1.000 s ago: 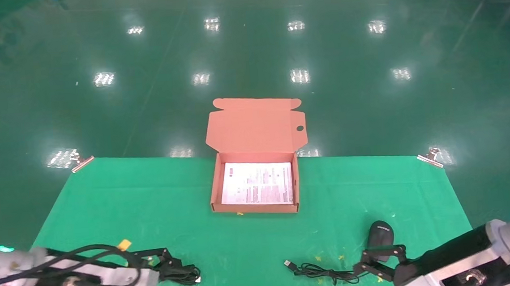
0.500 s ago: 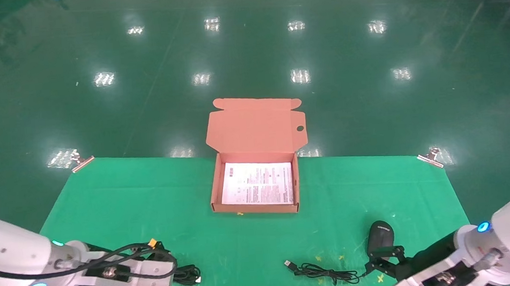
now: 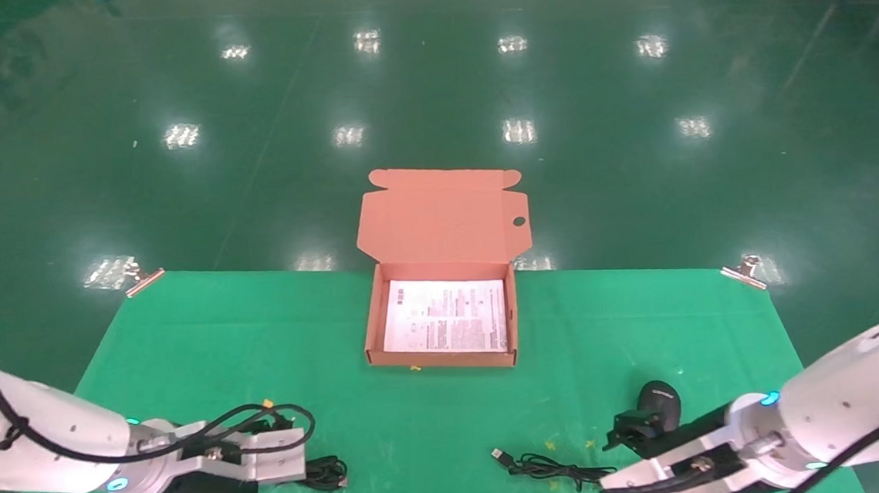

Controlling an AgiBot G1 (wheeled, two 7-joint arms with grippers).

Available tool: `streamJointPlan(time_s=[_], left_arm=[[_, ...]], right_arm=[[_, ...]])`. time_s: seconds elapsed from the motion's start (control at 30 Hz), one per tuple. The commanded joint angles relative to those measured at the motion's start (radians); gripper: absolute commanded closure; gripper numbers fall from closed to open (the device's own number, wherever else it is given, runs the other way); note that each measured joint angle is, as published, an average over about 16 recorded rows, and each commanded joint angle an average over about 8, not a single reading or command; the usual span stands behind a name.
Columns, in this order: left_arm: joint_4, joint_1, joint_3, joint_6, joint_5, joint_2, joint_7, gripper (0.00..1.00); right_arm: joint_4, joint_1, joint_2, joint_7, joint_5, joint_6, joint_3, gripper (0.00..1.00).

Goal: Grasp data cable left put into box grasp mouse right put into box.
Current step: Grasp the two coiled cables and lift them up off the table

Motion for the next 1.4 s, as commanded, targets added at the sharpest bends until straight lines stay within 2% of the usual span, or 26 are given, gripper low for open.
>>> streamJointPlan(time_s=[0.03, 0.23, 0.43, 0.73, 1.1, 1.13, 1.17, 1.2, 1.37, 1.4], left_arm=[[0.042, 0.001, 0.001, -0.009, 0.007, 0.015, -0.017, 0.0], [0.187, -0.015, -0.003, -0.058, 0.017, 0.066, -0.012, 0.0], [0.325, -0.035, -0.004, -0.1, 0.024, 0.114, 0.016, 0.0], [0.49, -0.062, -0.001, -0.158, 0.035, 0.171, 0.078, 0.0], [0.593, -0.084, -0.009, -0.189, 0.025, 0.185, 0.152, 0.0], [0.599, -0.086, -0.01, -0.189, 0.024, 0.184, 0.157, 0.0], [0.604, -0.089, -0.01, -0.189, 0.022, 0.184, 0.163, 0.0], [0.608, -0.09, -0.011, -0.188, 0.021, 0.184, 0.167, 0.08], [0.626, -0.098, -0.011, -0.184, 0.018, 0.183, 0.182, 0.7], [0.628, -0.099, -0.011, -0.183, 0.018, 0.183, 0.183, 0.83]], right_arm=[[-0.003, -0.011, -0.011, 0.031, -0.023, 0.024, -0.003, 0.0], [-0.049, -0.036, -0.058, 0.092, -0.063, 0.067, -0.011, 0.0], [-0.14, -0.048, -0.112, 0.105, -0.089, 0.094, -0.023, 0.0], [-0.312, -0.044, -0.205, 0.05, -0.092, 0.136, -0.029, 0.0], [-0.466, -0.045, -0.292, -0.013, -0.104, 0.194, -0.037, 0.0], [-0.473, -0.046, -0.297, -0.012, -0.108, 0.201, -0.038, 0.04], [-0.478, -0.048, -0.3, -0.01, -0.112, 0.208, -0.038, 0.15], [-0.482, -0.049, -0.303, -0.008, -0.115, 0.214, -0.038, 0.27], [-0.496, -0.059, -0.308, 0.005, -0.125, 0.24, -0.038, 0.9], [-0.498, -0.06, -0.308, 0.007, -0.125, 0.243, -0.038, 0.99]])
